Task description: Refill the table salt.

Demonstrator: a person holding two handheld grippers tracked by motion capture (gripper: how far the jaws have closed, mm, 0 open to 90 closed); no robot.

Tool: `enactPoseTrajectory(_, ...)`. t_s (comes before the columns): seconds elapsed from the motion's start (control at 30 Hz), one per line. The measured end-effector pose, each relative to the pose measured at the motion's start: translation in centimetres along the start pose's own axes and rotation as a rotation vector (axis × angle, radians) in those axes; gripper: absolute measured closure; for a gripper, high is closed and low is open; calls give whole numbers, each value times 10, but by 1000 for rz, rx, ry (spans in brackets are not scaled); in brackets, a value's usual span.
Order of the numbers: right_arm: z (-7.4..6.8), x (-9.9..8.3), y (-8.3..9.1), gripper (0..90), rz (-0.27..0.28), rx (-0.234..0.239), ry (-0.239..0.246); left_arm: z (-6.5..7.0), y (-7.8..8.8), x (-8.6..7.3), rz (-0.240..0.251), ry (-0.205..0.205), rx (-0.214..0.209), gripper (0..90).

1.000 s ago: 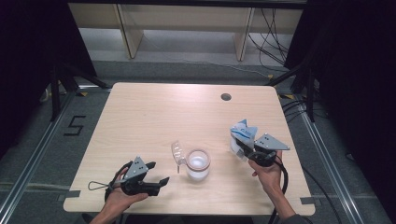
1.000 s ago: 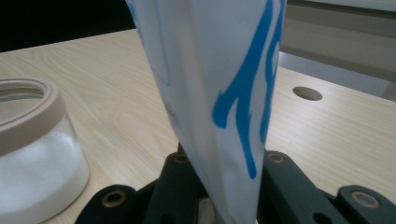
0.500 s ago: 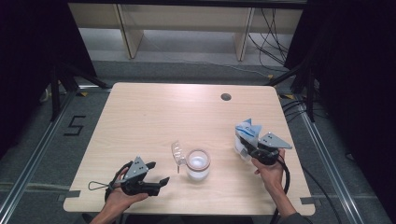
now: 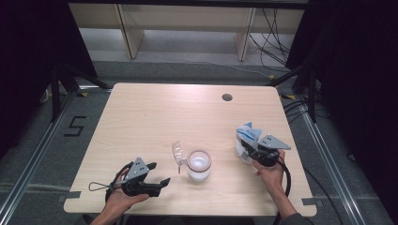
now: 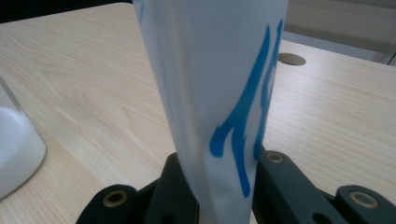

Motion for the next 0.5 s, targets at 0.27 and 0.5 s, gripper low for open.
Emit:
enactPoseTrajectory(0.27, 3, 0, -1, 831, 7, -4, 27, 1, 0, 0, 2, 4, -1, 217)
enactPoseTrajectory(0.5, 1, 0, 0, 783, 0, -2, 28, 0, 0, 0, 3, 1, -4, 217)
Point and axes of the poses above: each handheld gripper's, and its own axes: y roughly backward along the jaws, x roughly out of its top, z roughly to its right, the point moved 4 cm from there along -y, roughly forward along the jaws, and after that the axes turned 1 degree about z, right-handed, at the moved point
